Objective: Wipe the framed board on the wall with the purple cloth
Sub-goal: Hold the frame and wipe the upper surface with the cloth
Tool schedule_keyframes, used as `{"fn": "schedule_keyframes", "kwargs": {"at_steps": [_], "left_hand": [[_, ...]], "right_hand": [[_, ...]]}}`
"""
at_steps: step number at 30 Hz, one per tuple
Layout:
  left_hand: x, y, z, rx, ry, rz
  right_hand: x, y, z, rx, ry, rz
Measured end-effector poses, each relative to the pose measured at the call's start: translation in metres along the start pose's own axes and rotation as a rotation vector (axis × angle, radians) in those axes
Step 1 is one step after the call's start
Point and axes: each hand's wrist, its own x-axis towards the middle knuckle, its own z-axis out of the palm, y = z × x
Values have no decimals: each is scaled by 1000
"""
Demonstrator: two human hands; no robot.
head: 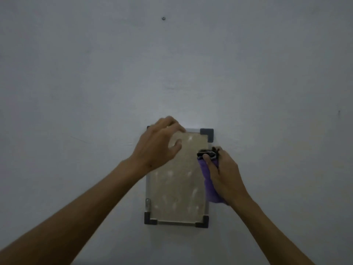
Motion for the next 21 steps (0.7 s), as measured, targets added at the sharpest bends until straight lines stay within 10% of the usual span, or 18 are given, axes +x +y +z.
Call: {"fn": "schedule_keyframes", "kwargs": {"at_steps": [10,21], "left_hand": [[-1,-39,26,44,85,-66],[10,-37,33,-58,168,-145]], "right_hand": [[70,-27,-7,-404,-39,-484],[65,-15,-2,-447,-107,-484]]}}
